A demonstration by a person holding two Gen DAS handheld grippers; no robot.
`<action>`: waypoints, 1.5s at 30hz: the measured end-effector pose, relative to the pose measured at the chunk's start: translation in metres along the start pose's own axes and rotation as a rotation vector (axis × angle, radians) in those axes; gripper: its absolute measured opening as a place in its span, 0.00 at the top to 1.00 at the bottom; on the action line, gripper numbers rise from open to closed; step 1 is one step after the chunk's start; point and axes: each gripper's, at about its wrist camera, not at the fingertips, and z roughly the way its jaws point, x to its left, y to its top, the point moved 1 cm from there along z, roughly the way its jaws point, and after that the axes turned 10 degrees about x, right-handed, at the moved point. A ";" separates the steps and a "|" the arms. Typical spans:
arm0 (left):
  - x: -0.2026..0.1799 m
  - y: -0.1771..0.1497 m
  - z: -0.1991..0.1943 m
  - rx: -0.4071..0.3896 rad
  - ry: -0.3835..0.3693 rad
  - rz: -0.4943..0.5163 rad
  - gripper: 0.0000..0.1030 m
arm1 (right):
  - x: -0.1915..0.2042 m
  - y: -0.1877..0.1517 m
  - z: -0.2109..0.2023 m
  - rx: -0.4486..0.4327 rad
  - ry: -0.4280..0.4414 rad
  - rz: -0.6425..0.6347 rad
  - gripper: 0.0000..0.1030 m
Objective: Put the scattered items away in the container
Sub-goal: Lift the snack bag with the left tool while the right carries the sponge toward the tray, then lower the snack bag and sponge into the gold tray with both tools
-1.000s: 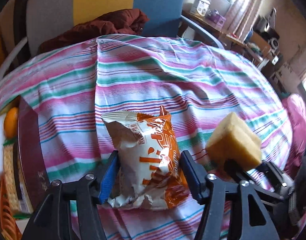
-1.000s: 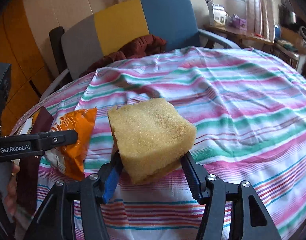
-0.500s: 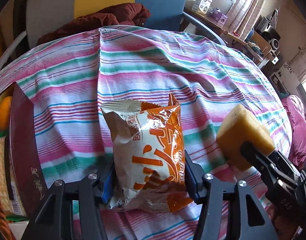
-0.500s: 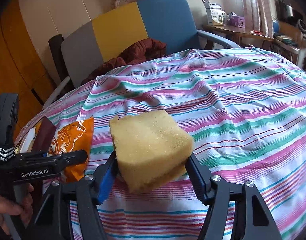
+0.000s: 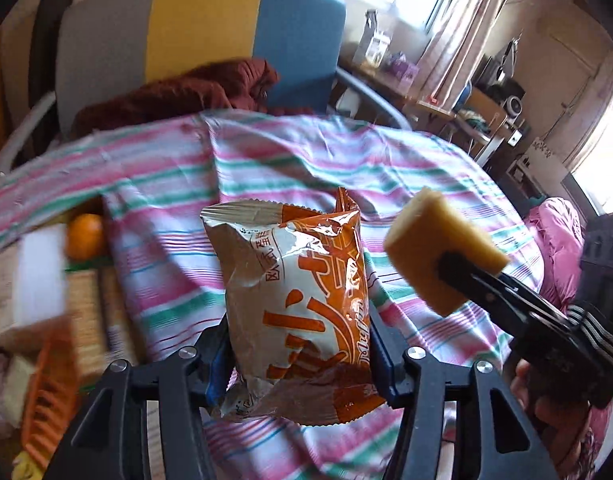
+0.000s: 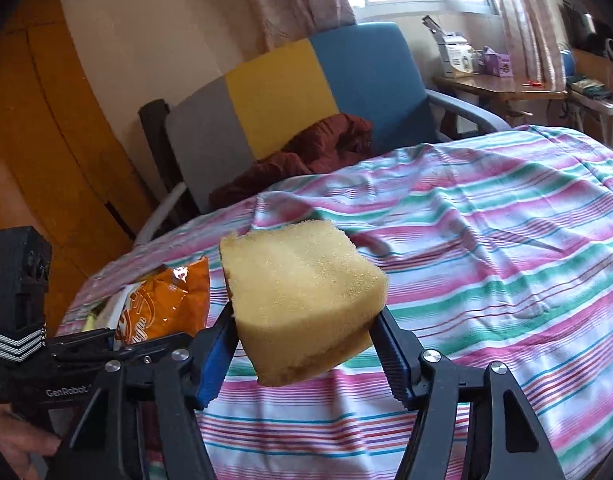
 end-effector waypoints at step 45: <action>0.222 -0.120 -0.124 -0.169 0.256 -0.408 0.38 | 0.262 -0.093 0.103 0.475 0.311 -0.687 0.28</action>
